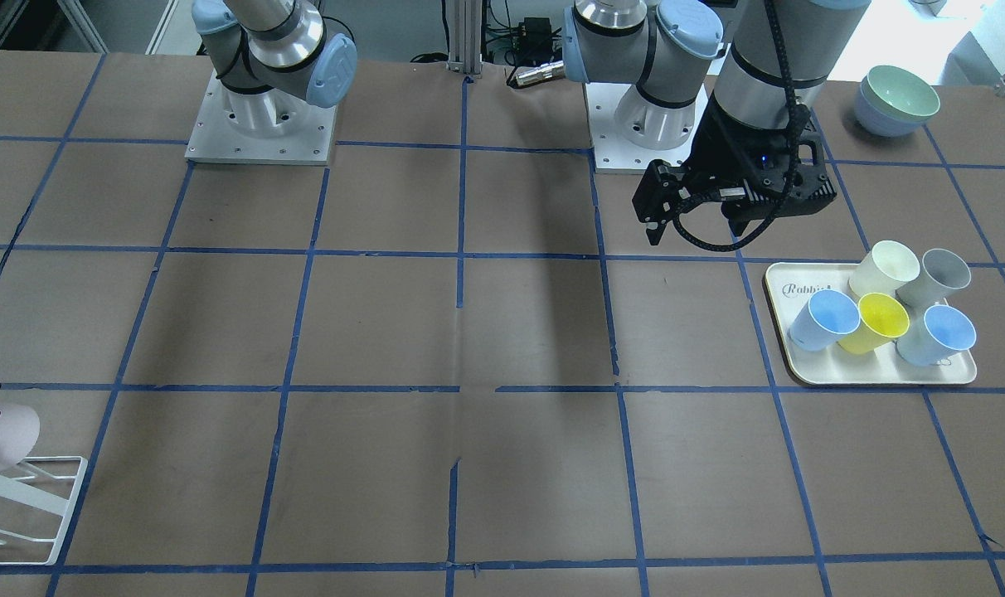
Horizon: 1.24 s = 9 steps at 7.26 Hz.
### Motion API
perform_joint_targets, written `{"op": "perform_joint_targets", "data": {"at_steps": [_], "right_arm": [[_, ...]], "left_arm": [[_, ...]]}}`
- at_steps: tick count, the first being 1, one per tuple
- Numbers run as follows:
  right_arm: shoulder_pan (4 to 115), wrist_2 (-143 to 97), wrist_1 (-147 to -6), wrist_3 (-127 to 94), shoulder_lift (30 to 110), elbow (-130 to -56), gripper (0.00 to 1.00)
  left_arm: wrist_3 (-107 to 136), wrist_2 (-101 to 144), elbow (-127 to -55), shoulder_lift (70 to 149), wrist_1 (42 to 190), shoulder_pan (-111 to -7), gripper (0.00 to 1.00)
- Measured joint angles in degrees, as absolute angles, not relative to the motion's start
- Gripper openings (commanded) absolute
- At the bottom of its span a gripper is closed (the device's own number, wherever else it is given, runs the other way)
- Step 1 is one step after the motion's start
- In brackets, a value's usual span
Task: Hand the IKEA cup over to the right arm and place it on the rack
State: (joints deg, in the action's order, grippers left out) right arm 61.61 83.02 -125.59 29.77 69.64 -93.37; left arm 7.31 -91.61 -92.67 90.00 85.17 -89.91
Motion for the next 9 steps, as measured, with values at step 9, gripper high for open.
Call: {"op": "perform_joint_targets", "data": {"at_steps": [9], "right_arm": [[65.0, 83.7, -118.3, 26.3, 75.5, -92.7, 1.0]], "left_arm": [[7.3, -91.6, -92.7, 89.9, 85.2, -89.9, 1.0]]}}
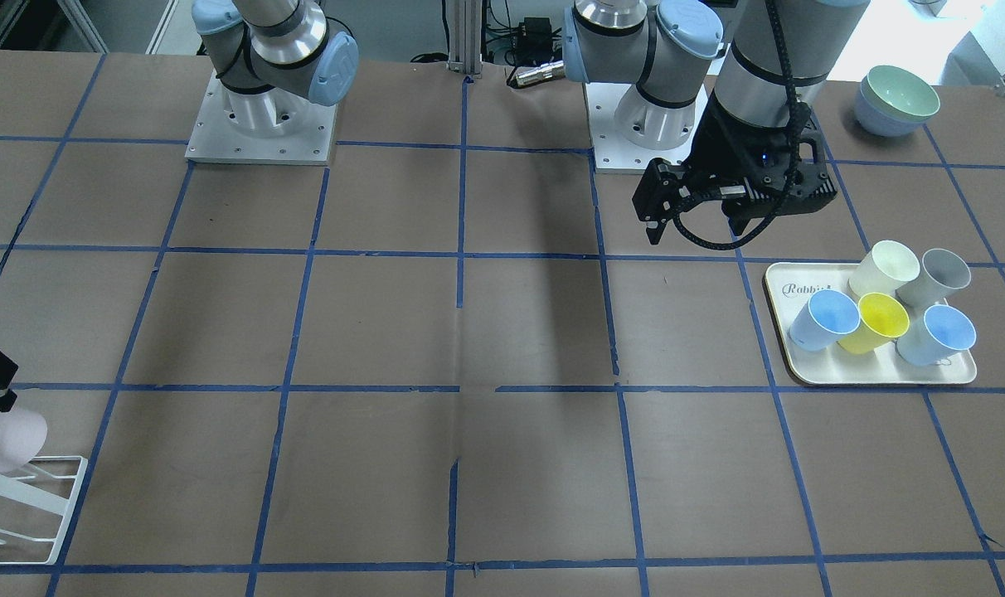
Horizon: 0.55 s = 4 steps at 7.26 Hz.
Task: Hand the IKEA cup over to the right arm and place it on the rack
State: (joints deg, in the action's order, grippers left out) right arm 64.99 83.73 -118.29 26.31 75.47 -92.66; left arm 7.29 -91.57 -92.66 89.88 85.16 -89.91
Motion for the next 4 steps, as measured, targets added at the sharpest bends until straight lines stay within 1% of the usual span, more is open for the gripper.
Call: {"op": "perform_joint_targets", "data": {"at_steps": [2, 4], "right_arm": [[68.1, 84.1, -105.3, 19.3, 84.3, -92.7, 1.0], [72.2, 86.2, -96.5, 14.7, 90.7, -92.9, 1.0]], "left_arm": [[7.3, -91.6, -92.7, 89.8, 85.2, -89.9, 1.0], [7.3, -91.6, -92.7, 89.8, 85.2, -90.0, 1.0]]}}
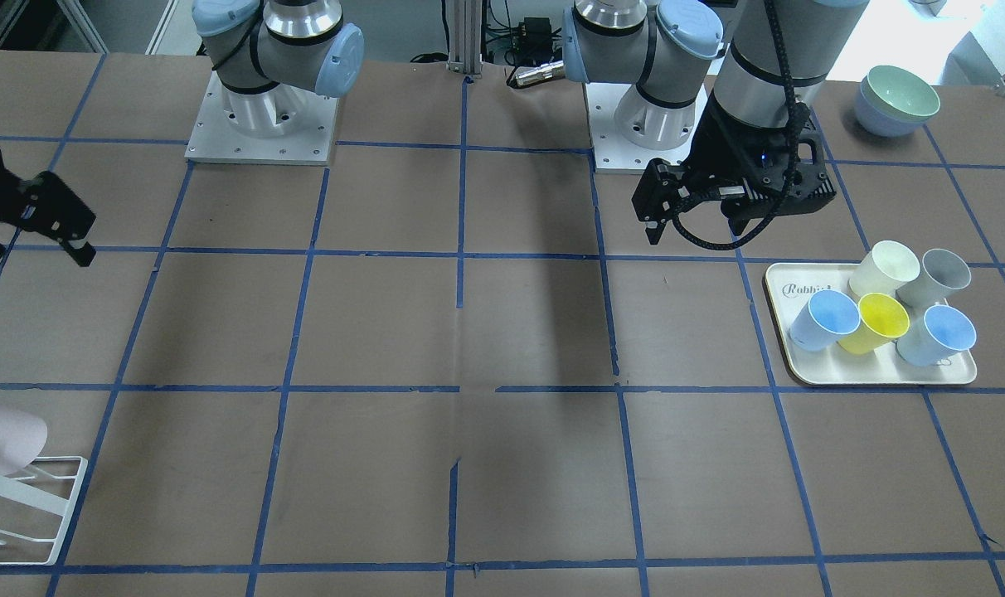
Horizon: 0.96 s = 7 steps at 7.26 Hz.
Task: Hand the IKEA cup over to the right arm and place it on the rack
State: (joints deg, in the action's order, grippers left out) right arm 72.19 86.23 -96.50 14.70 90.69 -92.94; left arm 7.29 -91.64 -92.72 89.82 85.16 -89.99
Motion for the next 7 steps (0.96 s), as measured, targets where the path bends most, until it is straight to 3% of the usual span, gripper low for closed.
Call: {"op": "perform_joint_targets", "data": {"at_steps": [4, 7], "right_arm": [[85.4, 89.3, -88.7, 6.2, 94.5, -93.2, 1.0], [86.9, 89.4, -84.9, 5.5, 97.4, -95.1, 1.0]], "left_arm": [[7.3, -91.7, -92.7, 89.8, 85.2, -89.9, 1.0], [7.2, -91.7, -92.7, 89.8, 85.2, -89.9, 1.0]]}}
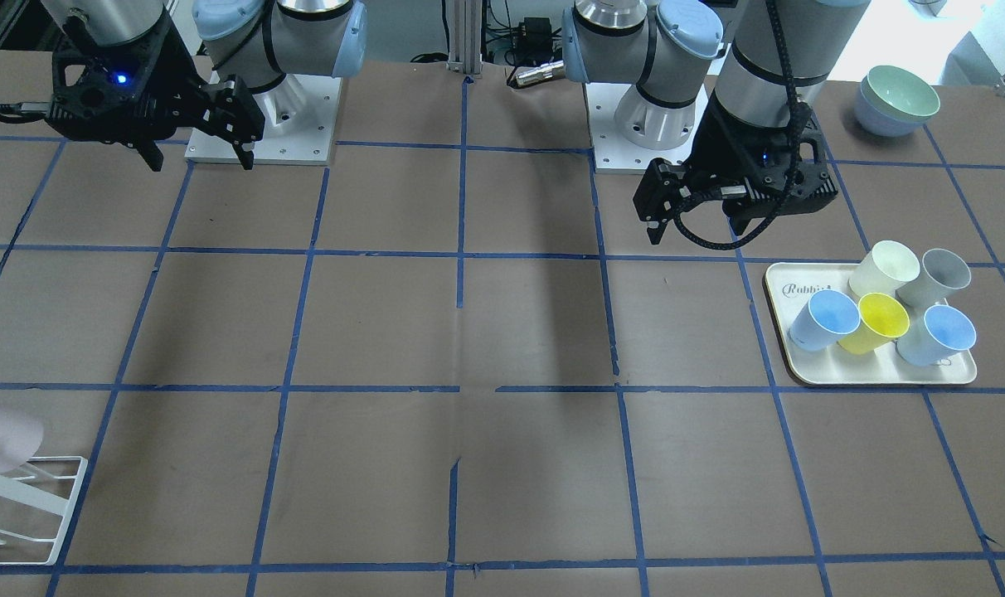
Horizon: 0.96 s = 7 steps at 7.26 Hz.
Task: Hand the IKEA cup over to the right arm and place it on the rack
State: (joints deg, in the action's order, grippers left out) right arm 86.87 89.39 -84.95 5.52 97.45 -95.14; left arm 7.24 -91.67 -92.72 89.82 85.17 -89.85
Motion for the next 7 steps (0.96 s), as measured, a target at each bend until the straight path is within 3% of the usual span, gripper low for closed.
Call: {"op": "perform_joint_targets", "data": {"at_steps": [3, 7], "right_arm": [[86.9, 89.3, -84.2, 4.6, 101.6, -99.7, 1.0], [87.1, 88.9, -84.2, 0.8, 102.0, -100.0, 1.0]], "left_arm": [[7.2, -91.6, -92.7, 89.8, 85.2, -89.9, 1.0], [7.2, -91.7, -92.7, 89.8, 85.2, -89.9, 1.0]]}}
